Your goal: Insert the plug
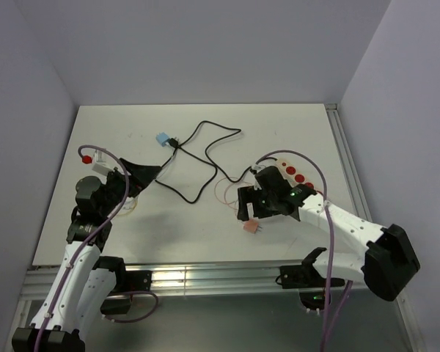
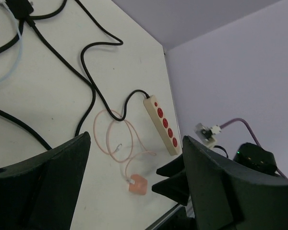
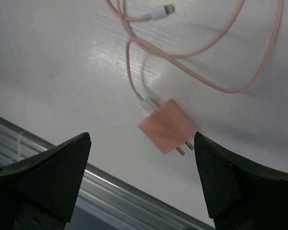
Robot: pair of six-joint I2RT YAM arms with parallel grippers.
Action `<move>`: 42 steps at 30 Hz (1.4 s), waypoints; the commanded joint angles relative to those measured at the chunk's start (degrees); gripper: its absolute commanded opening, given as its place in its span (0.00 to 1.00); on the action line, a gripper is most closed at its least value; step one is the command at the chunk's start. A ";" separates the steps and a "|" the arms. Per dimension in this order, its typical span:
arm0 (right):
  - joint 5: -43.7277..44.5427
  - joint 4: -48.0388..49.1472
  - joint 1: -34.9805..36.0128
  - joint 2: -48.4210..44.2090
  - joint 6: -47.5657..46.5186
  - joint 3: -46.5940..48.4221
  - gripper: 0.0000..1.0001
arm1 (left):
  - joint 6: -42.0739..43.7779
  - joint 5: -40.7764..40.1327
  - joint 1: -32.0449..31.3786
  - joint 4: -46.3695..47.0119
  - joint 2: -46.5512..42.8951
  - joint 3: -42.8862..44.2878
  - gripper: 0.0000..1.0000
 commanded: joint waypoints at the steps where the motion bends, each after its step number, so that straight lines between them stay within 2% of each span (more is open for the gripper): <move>1: 5.27 -3.94 2.59 4.08 -1.17 3.36 0.95 | 2.20 5.60 -0.26 0.46 -0.54 1.47 0.83; 9: 8.36 -2.89 7.25 13.05 -2.84 4.86 0.91 | 2.02 7.45 -1.05 -0.42 -2.39 1.12 0.81; 10: 8.36 -2.63 7.69 13.75 -3.02 5.56 0.87 | 2.37 7.45 -1.14 -0.94 -2.56 1.21 0.81; 12: 10.62 -3.24 8.22 16.38 -3.20 6.61 0.86 | 2.46 7.54 -1.31 -1.21 -2.91 1.39 0.81; 15: 12.22 -4.12 9.71 19.37 -3.64 8.72 0.80 | 2.46 8.24 -1.49 -3.14 -3.35 1.48 0.79; 20: 13.11 -4.47 10.68 23.77 -3.46 10.31 0.63 | 2.20 8.50 -2.54 -4.64 -4.32 2.00 0.78; 23: 14.51 -4.21 11.65 24.04 -2.67 10.05 0.62 | 3.60 7.19 -3.42 -8.67 -3.97 4.19 0.77; 24: 14.51 -4.03 12.09 23.87 -2.50 9.96 0.59 | 3.95 7.01 -3.60 -10.16 -3.80 4.72 0.77; 28: 14.43 -2.37 12.18 23.08 -1.53 9.17 0.37 | 4.22 6.31 -4.39 -11.50 -4.06 6.22 0.76; 35: 10.83 2.46 12.27 18.42 2.86 9.52 0.12 | 4.13 4.91 -7.02 -12.63 -3.62 8.15 0.76; 37: 10.12 4.48 12.18 16.67 4.27 9.52 0.01 | 5.27 3.94 -8.77 -13.77 -2.92 8.94 0.75; 42: 9.15 8.00 11.92 12.54 10.33 9.61 0.00 | 5.89 3.32 -12.91 -10.10 -2.91 8.07 0.73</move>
